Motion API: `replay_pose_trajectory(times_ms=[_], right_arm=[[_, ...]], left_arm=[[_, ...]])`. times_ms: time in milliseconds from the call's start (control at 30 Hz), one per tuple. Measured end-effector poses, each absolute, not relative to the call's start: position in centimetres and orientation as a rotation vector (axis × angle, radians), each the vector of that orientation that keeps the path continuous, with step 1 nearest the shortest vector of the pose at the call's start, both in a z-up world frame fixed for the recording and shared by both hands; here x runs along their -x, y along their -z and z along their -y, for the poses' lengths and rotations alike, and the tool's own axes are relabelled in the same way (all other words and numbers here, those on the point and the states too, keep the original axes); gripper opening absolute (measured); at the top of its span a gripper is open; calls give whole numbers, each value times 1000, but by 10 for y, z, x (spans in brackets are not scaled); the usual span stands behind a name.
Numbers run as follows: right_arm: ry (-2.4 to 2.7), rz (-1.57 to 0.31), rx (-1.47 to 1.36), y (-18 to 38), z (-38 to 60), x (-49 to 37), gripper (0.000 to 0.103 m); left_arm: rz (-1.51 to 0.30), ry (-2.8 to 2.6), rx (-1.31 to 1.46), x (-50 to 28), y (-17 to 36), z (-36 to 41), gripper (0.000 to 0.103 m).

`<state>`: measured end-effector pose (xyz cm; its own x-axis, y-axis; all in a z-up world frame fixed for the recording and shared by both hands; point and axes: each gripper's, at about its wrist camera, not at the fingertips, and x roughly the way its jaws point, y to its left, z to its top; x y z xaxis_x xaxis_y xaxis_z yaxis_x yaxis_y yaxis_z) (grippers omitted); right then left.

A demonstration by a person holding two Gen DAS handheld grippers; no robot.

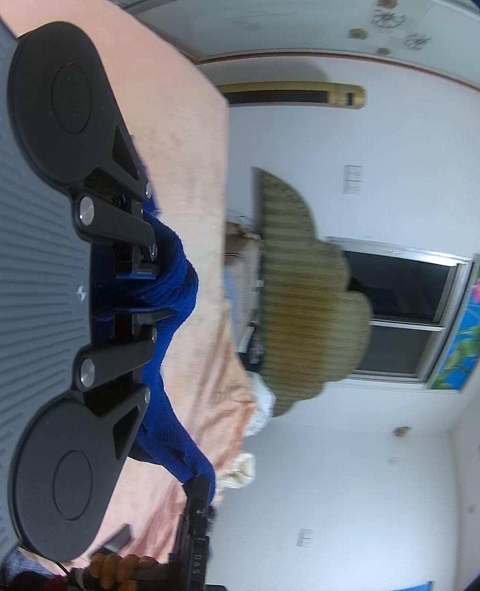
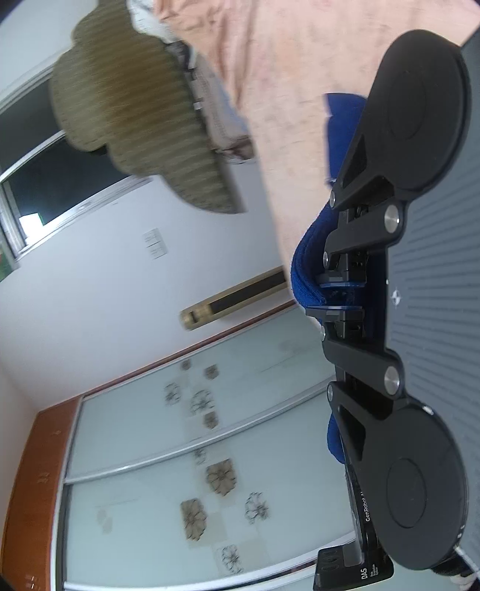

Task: Fold small clothes
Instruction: 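Lift the held hem with both grippers and carry it toward the collar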

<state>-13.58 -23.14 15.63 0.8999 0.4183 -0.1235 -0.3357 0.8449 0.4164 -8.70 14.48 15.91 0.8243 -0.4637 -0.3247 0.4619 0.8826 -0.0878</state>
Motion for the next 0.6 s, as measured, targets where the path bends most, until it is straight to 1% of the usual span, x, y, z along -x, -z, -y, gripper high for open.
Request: replay_pose_trajectory(times_ms=[133, 233, 400, 600], right_arm=[[-369, -279, -425, -136, 233, 119, 13], [-348, -290, -433, -129, 234, 102, 12], [-313, -309, -445, -119, 238, 64, 12], [-277, -340, -446, -102, 240, 19, 11]], left_arm=[[-441, 509, 4, 67, -138, -147, 13], [-498, 515, 53, 44, -131, -154, 13], [-540, 500, 98, 5, -123, -159, 13], [-554, 484, 78, -30, -117, -149, 13]])
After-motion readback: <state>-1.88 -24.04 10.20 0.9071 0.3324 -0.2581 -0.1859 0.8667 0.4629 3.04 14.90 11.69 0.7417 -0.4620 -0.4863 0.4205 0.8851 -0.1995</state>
